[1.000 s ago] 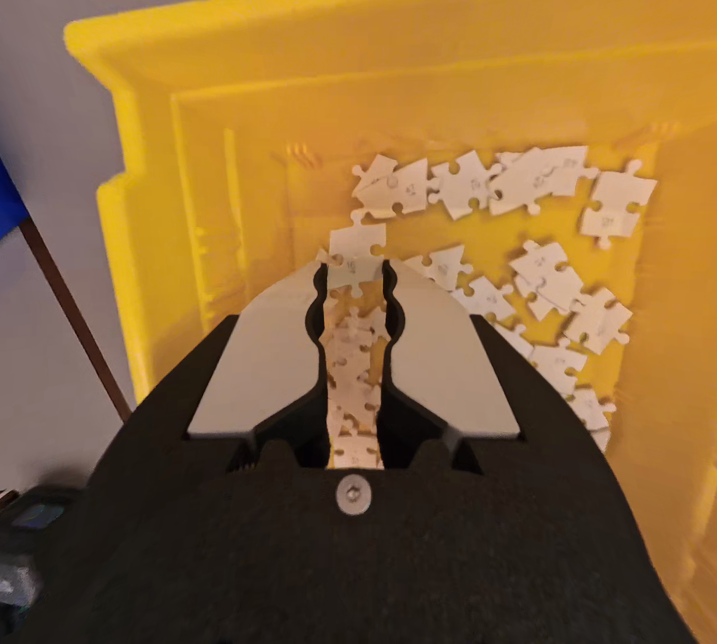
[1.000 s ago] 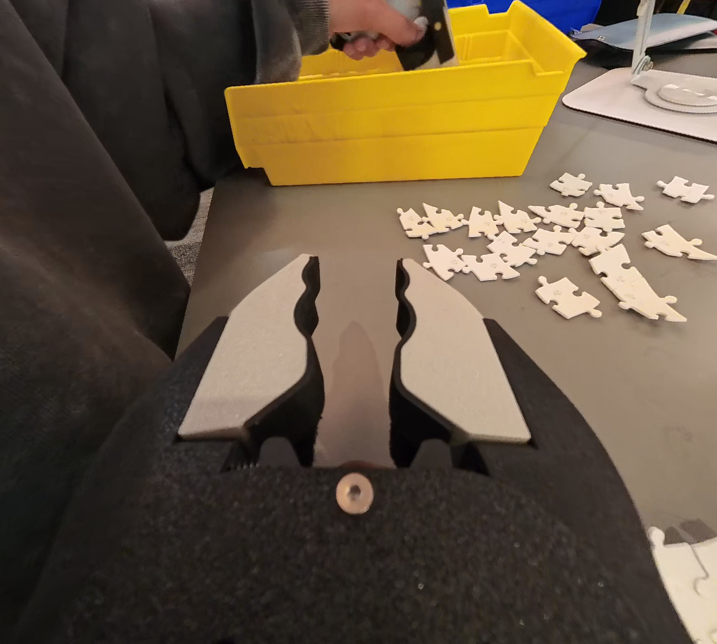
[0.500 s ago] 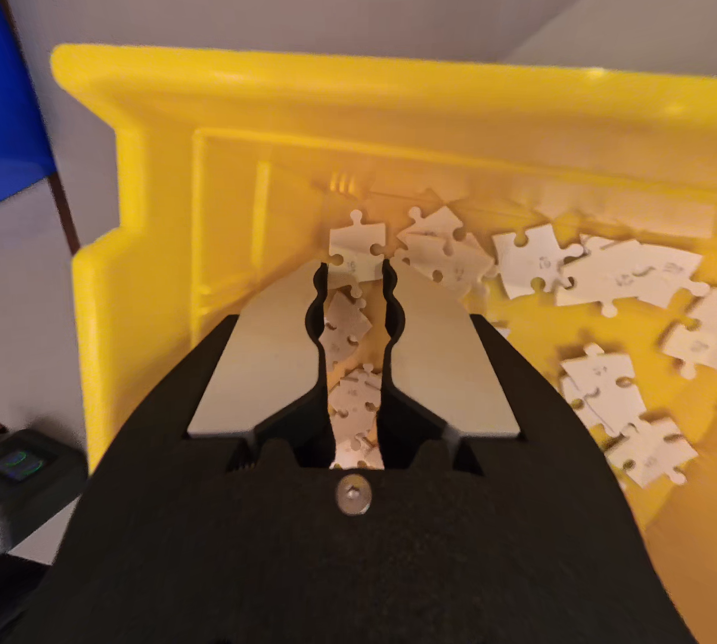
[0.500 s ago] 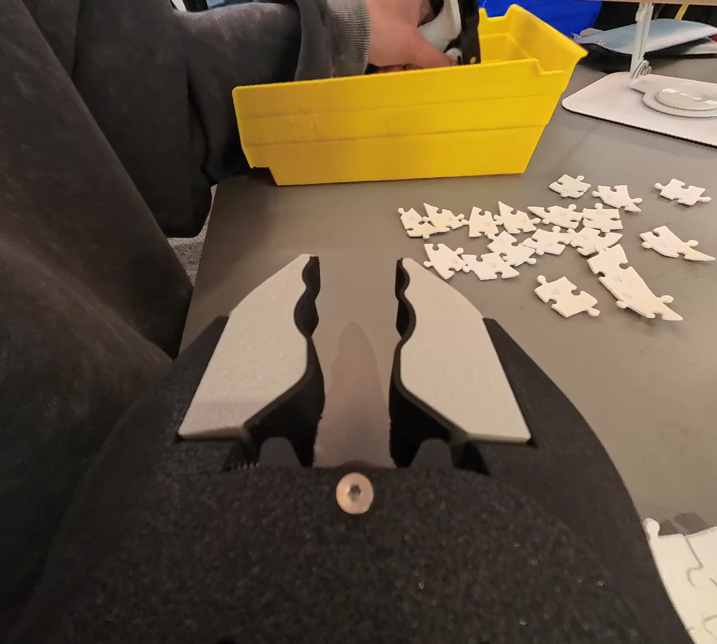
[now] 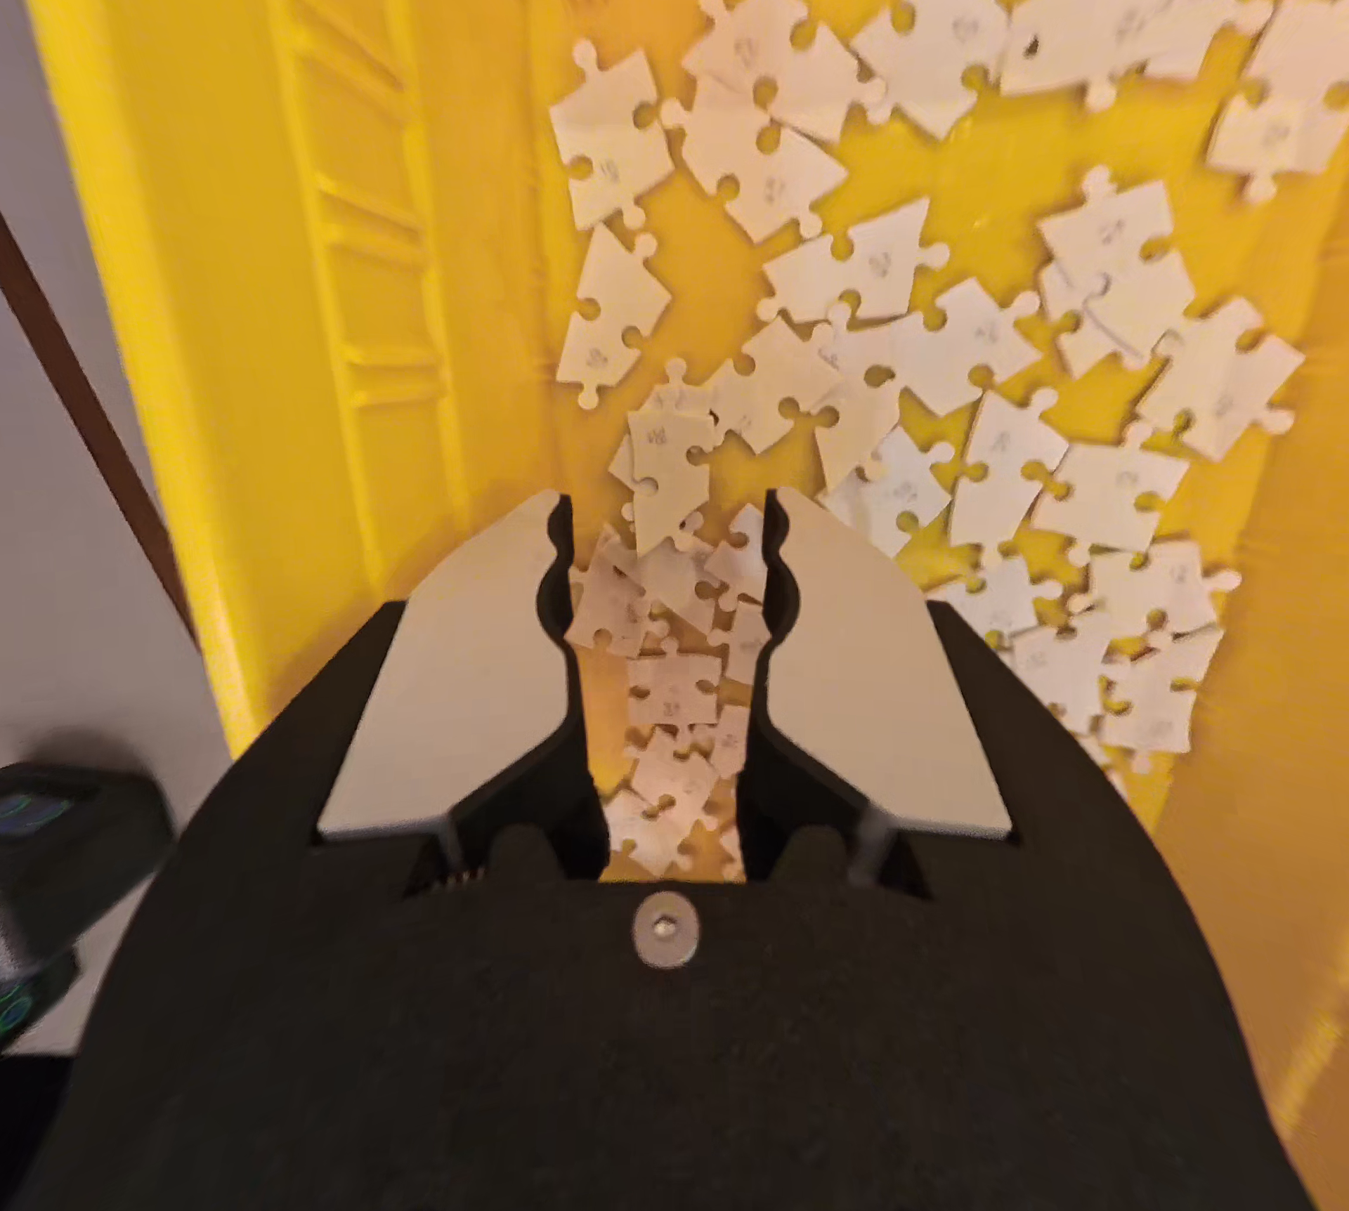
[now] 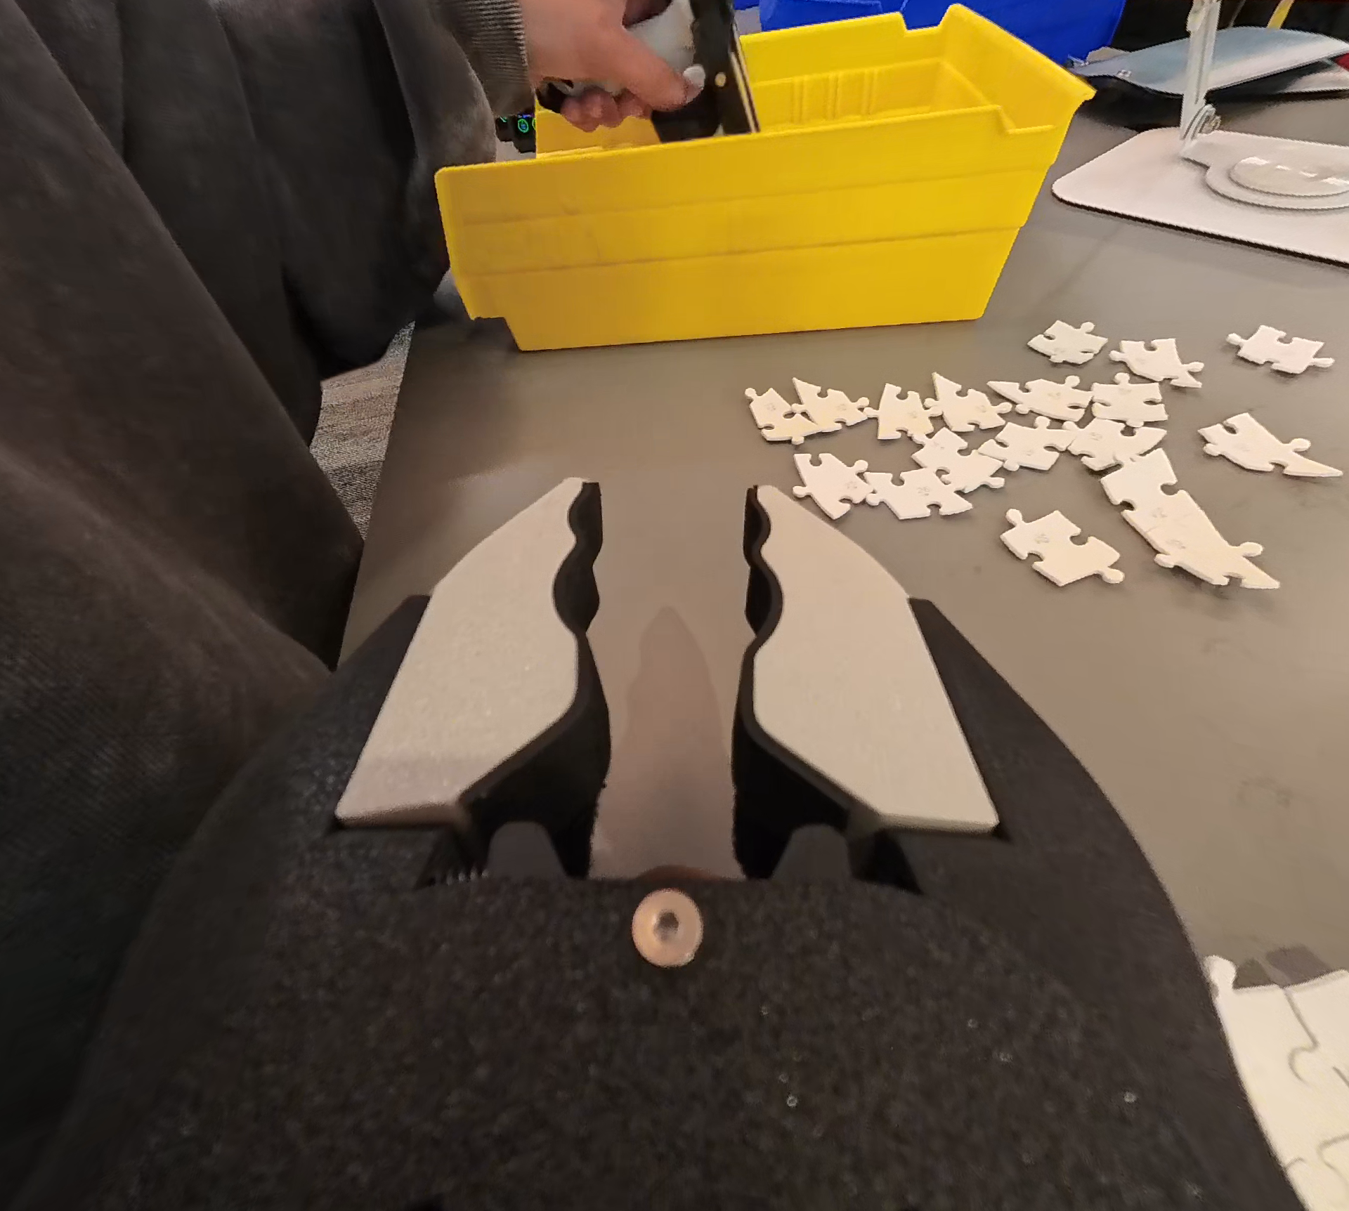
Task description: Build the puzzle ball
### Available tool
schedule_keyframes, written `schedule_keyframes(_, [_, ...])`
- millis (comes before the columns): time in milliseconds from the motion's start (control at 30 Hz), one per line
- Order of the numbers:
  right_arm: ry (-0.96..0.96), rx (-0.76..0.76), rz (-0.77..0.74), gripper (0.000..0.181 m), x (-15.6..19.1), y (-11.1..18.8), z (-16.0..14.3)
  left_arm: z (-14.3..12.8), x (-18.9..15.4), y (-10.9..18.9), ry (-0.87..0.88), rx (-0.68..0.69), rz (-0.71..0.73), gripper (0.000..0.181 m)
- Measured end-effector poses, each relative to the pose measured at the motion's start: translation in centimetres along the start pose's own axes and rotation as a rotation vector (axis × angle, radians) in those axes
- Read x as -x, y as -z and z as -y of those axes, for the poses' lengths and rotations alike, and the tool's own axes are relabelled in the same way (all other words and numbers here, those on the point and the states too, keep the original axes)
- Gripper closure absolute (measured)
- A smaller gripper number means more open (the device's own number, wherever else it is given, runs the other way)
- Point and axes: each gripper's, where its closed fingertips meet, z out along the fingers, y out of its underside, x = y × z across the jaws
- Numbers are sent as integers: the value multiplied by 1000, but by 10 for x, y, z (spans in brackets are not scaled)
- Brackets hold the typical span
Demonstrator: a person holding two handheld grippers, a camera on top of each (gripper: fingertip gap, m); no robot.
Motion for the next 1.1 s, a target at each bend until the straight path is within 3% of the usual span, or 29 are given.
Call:
schedule_keyframes(233, [-8, 1, -13, 144, -2, 2, -1, -1, -7, -13, -72, 25, -33, 135])
schedule_keyframes(333, [-2, 11, -13, 144, -2, 1, -2, -2, -6, -15, -55, 39, -40, 160])
schedule_keyframes(533, [-6, 13, -10, 144, -2, 0, -2, -8, -6, -9, -62, 39, -26, 160])
schedule_keyframes(833, [-4, 13, -3, 144, 0, -1, -1, -24, -2, 40, -59, -1, 24, 160])
schedule_keyframes(1100, [5, 12, -8, 144, 1, 0, -1, -25, 10, 30, -21, 61, 78, 160])
